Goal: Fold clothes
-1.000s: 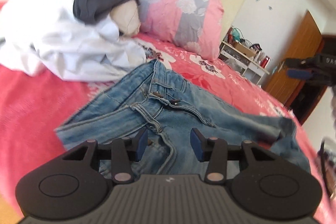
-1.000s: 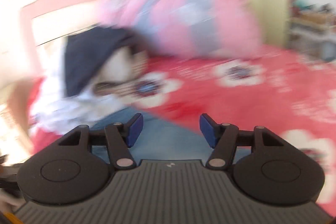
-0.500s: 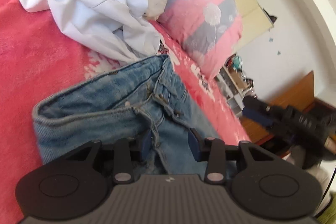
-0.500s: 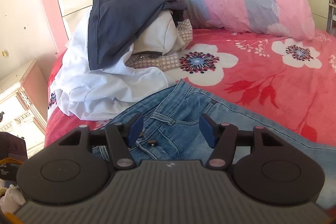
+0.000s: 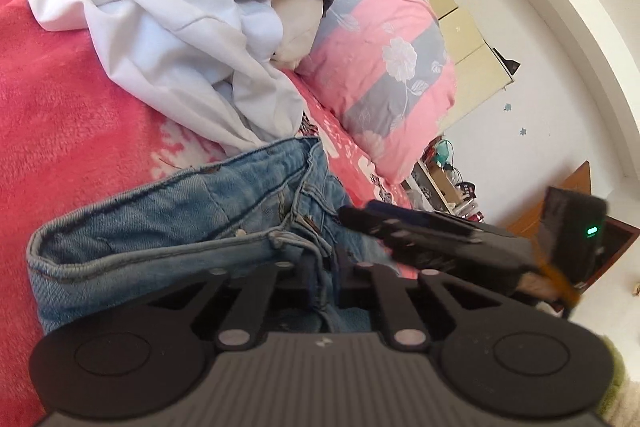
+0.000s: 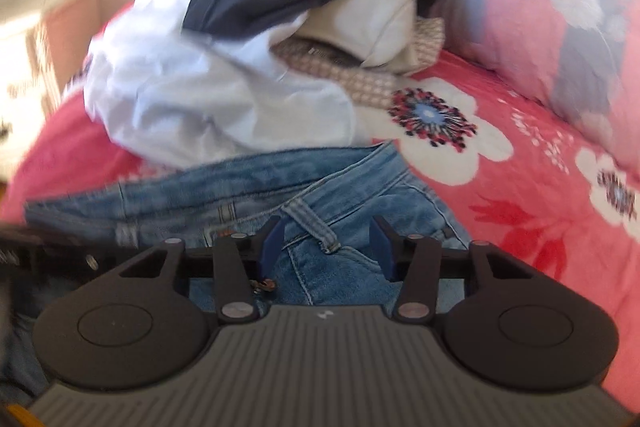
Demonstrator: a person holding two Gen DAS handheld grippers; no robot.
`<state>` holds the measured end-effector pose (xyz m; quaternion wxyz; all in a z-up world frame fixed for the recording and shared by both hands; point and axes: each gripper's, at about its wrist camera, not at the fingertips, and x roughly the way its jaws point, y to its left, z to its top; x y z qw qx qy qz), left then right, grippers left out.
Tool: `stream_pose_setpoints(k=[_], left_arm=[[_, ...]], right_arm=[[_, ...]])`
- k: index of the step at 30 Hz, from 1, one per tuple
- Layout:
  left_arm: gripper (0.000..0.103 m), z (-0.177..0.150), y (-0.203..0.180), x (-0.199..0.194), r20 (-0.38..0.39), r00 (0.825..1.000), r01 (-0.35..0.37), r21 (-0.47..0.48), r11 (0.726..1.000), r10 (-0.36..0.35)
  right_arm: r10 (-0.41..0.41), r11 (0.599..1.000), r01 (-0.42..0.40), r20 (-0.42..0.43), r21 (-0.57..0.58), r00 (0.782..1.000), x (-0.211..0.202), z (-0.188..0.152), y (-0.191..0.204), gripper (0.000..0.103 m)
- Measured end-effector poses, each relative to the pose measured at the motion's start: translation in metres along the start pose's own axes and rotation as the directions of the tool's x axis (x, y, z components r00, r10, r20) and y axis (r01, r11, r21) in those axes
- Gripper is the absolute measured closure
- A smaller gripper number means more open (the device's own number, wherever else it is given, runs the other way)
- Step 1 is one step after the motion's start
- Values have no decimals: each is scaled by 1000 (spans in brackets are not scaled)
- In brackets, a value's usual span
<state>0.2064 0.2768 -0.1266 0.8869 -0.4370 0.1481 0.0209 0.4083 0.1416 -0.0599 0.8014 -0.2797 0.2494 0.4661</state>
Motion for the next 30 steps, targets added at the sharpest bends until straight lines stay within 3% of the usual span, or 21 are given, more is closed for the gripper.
stream_pose_setpoints(k=[4, 5, 9, 15, 18, 19, 20, 21, 25, 30], left_arm=[[99, 0, -1, -5, 38, 999, 7, 6, 1000, -7], [100, 0, -1, -6, 47, 999, 10, 7, 1000, -10], [100, 0, -2, -8, 66, 998, 19, 6, 1000, -19], [100, 1, -3, -17, 109, 992, 65, 13, 998, -66], [100, 1, -5, -18, 116, 991, 67, 26, 997, -70], [100, 1, -5, -18, 117, 991, 66, 27, 997, -69], [100, 1, -5, -19, 119, 990, 68, 22, 997, -70], [100, 2, -4, -20, 122, 990, 72, 17, 997, -73], [100, 2, -5, -22, 126, 989, 79, 31, 996, -82], [100, 1, -3, -21, 127, 989, 68, 14, 998, -70]], right_arm=[[-76, 966, 62, -48, -252, 996, 25, -1, 26, 71], [-91, 944, 70, -51, -322, 995, 30, -3, 33, 75], [-182, 817, 137, -26, -560, 983, 43, -5, 60, 77], [-254, 786, 201, -9, -584, 967, 37, -6, 65, 79], [-242, 786, 176, -33, -593, 970, 37, -6, 69, 80], [-228, 795, 157, -49, -586, 972, 39, -6, 68, 83], [-196, 823, 121, -77, -555, 978, 40, -3, 65, 93], [-159, 853, 85, -102, -515, 982, 41, 2, 61, 95], [-97, 892, 21, -144, -452, 985, 42, 14, 47, 94], [-282, 800, 218, -28, -560, 959, 57, -1, 68, 88]])
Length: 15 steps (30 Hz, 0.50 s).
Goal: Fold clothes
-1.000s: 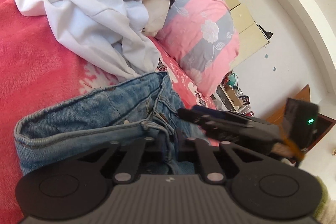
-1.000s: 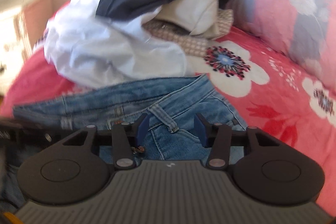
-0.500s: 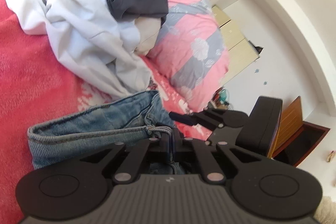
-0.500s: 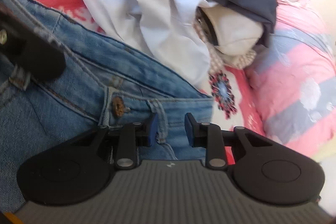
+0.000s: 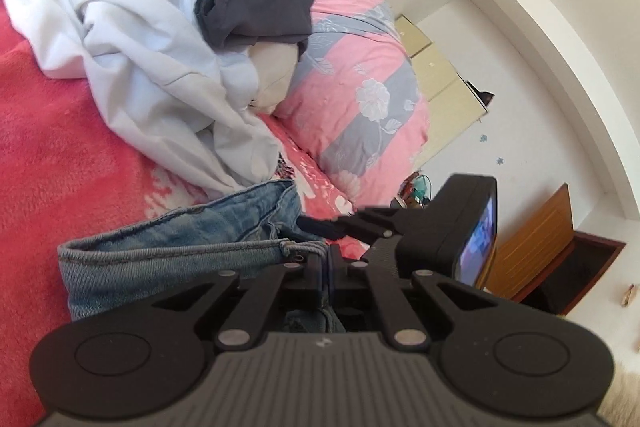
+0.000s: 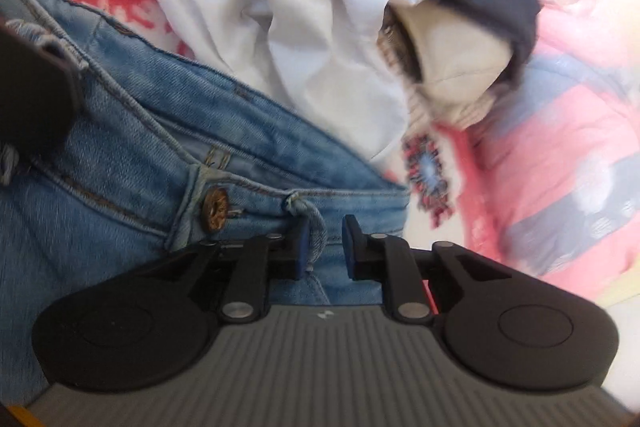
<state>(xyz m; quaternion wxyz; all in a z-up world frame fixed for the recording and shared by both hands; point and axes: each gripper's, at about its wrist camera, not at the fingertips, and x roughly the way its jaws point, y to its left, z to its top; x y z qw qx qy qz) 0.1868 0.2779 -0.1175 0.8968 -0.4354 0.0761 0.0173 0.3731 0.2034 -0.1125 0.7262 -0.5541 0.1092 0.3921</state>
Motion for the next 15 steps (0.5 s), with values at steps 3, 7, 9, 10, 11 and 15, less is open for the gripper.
stream_pose_setpoints(k=[3, 7, 9, 10, 11, 15], left_arm=[[100, 1, 0, -4, 20, 1000, 17, -2, 1000, -17], [100, 3, -1, -6, 40, 999, 29, -10, 1000, -28], [100, 6, 2, -8, 60, 998, 31, -30, 999, -30], [100, 8, 4, -10, 74, 997, 33, -40, 999, -30], [100, 10, 5, -12, 88, 996, 35, -49, 998, -31], [99, 19, 13, -19, 135, 991, 25, -75, 997, -14]], right_arm=[[37, 990, -37, 3, 136, 999, -1, -4, -17, 86], [-16, 991, 13, 24, 130, 1000, -7, -4, -17, 85], [-74, 993, 68, 49, 101, 996, -9, -3, -10, 86], [-99, 990, 92, 64, 105, 993, -10, -2, -10, 86], [-121, 987, 112, 79, 115, 989, -12, 0, -10, 87], [-143, 973, 117, 124, 199, 982, -13, 11, -23, 87]])
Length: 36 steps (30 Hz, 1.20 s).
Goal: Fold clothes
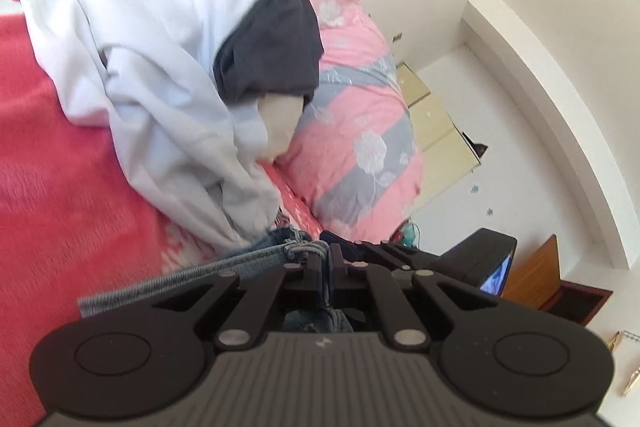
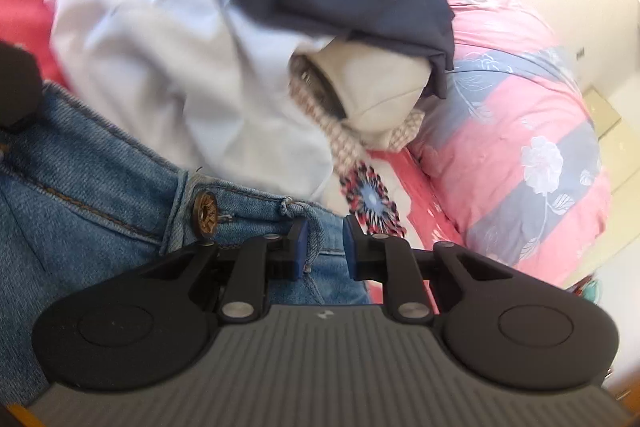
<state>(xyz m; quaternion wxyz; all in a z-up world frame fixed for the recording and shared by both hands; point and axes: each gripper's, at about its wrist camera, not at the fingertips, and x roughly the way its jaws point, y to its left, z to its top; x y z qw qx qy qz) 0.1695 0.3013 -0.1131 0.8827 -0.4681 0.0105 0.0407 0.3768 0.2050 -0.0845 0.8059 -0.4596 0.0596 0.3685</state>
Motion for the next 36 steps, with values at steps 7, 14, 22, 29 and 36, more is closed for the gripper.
stream_pose_setpoints(k=[7, 14, 22, 29, 36], left_arm=[[100, 5, 18, 11, -80, 986, -148, -31, 989, 145], [97, 5, 24, 15, -140, 971, -199, -7, 980, 196], [79, 11, 23, 7, -203, 972, -119, -5, 993, 116], [51, 17, -9, -22, -250, 967, -50, 28, 998, 56], [51, 14, -94, -53, -276, 961, 34, 219, 975, 28]], right_arm=[[65, 997, -64, -38, 37, 997, 27, 3, 19, 87], [206, 951, -184, -66, 248, 976, 30, -3, -11, 79], [229, 630, -116, -41, 768, 973, -101, -51, -119, 70], [13, 0, -102, 102, 995, 995, -333, -190, -148, 53], [-87, -329, 52, -85, 943, 993, -479, -300, -59, 52]])
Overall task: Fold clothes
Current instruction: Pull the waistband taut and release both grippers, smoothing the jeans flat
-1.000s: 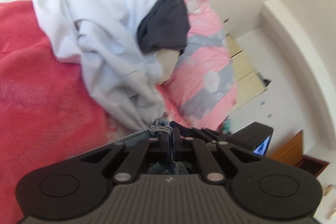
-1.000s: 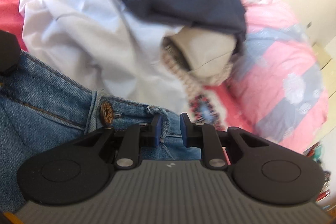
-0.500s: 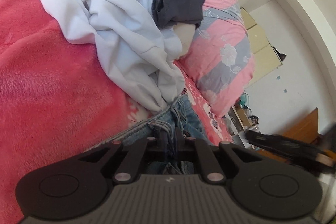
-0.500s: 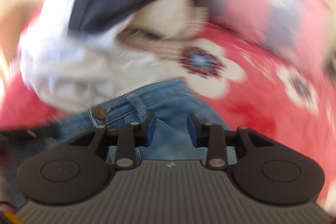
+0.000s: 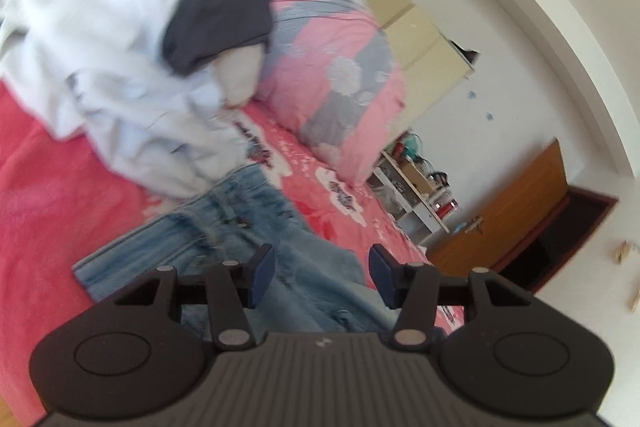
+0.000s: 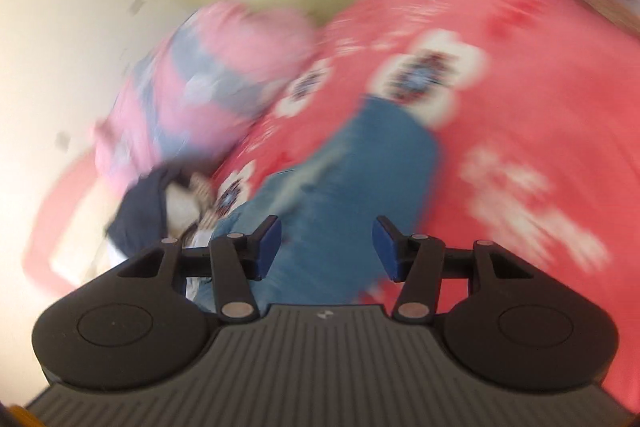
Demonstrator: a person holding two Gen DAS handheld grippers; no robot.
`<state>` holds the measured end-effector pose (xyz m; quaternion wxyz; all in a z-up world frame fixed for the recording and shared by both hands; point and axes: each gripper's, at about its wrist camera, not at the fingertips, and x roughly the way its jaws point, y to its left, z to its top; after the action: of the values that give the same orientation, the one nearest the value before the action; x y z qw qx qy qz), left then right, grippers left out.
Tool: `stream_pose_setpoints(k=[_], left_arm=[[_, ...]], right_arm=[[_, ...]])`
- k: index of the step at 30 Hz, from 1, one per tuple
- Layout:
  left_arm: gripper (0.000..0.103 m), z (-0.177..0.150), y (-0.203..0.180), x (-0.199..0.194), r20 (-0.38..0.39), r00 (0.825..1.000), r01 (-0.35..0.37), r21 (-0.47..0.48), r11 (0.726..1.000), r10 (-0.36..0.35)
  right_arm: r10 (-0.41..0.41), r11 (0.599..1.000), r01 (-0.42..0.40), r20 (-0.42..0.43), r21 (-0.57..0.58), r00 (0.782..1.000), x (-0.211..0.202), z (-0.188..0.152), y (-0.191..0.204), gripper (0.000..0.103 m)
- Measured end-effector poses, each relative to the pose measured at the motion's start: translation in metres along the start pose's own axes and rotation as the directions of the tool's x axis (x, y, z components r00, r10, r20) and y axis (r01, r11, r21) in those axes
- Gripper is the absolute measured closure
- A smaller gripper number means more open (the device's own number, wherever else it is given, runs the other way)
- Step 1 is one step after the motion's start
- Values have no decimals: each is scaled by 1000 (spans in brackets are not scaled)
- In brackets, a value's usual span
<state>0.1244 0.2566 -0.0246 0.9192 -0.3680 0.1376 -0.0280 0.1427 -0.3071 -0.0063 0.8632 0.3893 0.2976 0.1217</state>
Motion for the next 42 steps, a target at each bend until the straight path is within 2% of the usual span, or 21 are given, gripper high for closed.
stream_pose_setpoints(k=[3, 6, 9, 12, 13, 14, 15, 19, 21, 24, 26, 29, 31, 34, 35, 38, 40, 42], left_arm=[[50, 6, -55, -4, -41, 999, 40, 144, 989, -34], [50, 9, -112, -3, -81, 996, 46, 301, 952, -22], [50, 8, -165, -3, -97, 995, 58, 463, 885, -15], [48, -6, -204, 1, -106, 994, 55, 623, 780, 14], [48, -15, -210, 5, -117, 993, 56, 654, 754, 28], [47, -24, -215, 11, -130, 991, 59, 679, 731, 41], [47, -35, -214, 17, -151, 987, 64, 685, 725, 55], [48, -80, -186, 47, -225, 966, 58, 661, 748, 124], [50, -97, -168, 59, -231, 958, 26, 661, 750, 170], [51, -112, -147, 71, -238, 949, -5, 649, 761, 209], [50, -116, -137, 74, -249, 945, -10, 625, 781, 212], [51, -118, -127, 81, -249, 942, -28, 613, 790, 227], [50, -118, -123, 84, -249, 941, -34, 606, 795, 230], [50, -119, -118, 83, -240, 945, -32, 607, 794, 222], [50, -119, -119, 81, -232, 948, -32, 609, 793, 217], [51, -118, -120, 71, -208, 964, -11, 598, 801, 168], [50, -117, -122, 61, -193, 975, 20, 577, 817, 112], [50, -118, -125, 55, -203, 977, 62, 560, 826, 65]], right_arm=[[21, 998, -23, 39, 51, 999, -28, -26, -35, 52], [46, 997, -44, 31, -56, 998, -24, -48, -34, 51], [73, 962, -76, -20, -262, 997, 0, -64, -4, 51], [108, 891, -138, -92, -434, 990, 35, -89, 31, 51], [113, 866, -151, -108, -477, 988, 46, -97, 41, 50], [109, 846, -147, -104, -513, 989, 56, -105, 49, 49], [105, 824, -142, -99, -548, 990, 65, -112, 57, 49], [75, 722, -95, -58, -685, 995, 99, -140, 86, 49], [41, 657, -58, -41, -751, 998, 111, -155, 94, 48], [-35, 556, 73, 65, -828, 997, 122, -175, 97, 48], [-59, 530, 130, 116, -838, 991, 129, -177, 94, 48], [-47, 546, 122, 115, -829, 992, 133, -169, 88, 53], [-33, 544, 142, 148, -827, 988, 129, -166, 88, 56], [-23, 515, 224, 248, -828, 969, 118, -162, 88, 61], [-29, 523, 254, 281, -814, 959, 113, -157, 86, 64], [-75, 612, 321, 351, -723, 934, 99, -130, 71, 69], [-93, 665, 321, 353, -674, 931, 95, -114, 59, 69], [-95, 688, 314, 348, -654, 933, 92, -106, 52, 69]])
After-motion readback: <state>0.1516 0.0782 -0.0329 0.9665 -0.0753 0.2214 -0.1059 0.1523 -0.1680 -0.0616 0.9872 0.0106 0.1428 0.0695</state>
